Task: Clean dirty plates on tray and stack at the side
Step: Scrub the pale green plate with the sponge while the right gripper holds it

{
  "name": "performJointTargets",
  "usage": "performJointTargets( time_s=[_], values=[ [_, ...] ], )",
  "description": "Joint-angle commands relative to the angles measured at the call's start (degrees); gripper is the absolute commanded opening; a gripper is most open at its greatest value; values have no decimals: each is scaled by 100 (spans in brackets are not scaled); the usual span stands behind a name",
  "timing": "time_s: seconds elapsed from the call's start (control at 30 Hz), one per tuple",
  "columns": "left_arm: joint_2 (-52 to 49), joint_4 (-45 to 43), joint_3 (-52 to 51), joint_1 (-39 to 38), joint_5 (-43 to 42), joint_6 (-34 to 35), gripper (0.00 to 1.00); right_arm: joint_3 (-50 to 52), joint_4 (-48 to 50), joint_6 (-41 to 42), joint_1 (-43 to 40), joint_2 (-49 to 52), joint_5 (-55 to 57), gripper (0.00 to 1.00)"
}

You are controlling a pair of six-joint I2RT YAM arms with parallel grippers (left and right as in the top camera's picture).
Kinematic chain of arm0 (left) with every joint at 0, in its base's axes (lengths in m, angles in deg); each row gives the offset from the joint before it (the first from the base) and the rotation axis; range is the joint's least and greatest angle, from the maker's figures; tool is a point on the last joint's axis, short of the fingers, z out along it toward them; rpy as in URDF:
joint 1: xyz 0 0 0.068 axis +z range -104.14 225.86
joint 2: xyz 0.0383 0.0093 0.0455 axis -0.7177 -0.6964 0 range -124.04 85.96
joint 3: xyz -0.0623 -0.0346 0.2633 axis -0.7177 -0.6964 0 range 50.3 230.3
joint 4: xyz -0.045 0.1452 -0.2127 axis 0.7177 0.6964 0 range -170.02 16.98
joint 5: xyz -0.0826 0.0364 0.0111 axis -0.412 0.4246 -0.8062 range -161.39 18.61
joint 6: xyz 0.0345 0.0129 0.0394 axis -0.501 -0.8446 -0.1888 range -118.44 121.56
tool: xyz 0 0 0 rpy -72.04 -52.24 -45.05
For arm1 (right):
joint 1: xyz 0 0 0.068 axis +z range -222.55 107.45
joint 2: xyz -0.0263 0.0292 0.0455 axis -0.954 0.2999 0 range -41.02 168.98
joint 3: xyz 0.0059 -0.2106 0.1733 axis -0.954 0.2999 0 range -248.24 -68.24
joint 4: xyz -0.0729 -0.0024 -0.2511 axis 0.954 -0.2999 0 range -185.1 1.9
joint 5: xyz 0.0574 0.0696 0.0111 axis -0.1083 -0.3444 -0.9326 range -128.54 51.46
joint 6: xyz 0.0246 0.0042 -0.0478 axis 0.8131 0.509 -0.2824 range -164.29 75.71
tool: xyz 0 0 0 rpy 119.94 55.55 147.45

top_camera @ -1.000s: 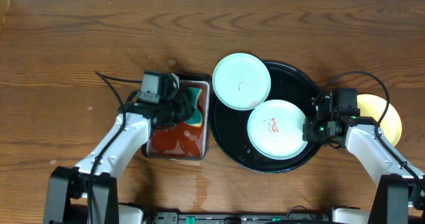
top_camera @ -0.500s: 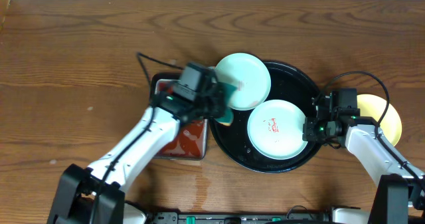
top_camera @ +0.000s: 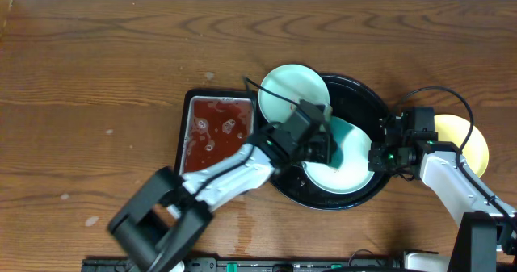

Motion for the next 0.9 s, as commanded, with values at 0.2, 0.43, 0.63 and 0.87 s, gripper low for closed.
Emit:
performJointTargets(
  time_s=[0.2,0.43,0.63,0.87],
  values=[
    [-903,-273,90,-166,131,295,7,59,-9,-13,87,-15,33,1],
    [-986,833,90,79,1075,289,7,59,-31,-13,87,-15,31,1],
    [-811,1283,90,245,1082,-57,8,59,-28,-13,87,-15,33,1],
    [-37,1530,92,238,1080,-361,7,59,-28,-13,87,-15,31,1]
  ],
)
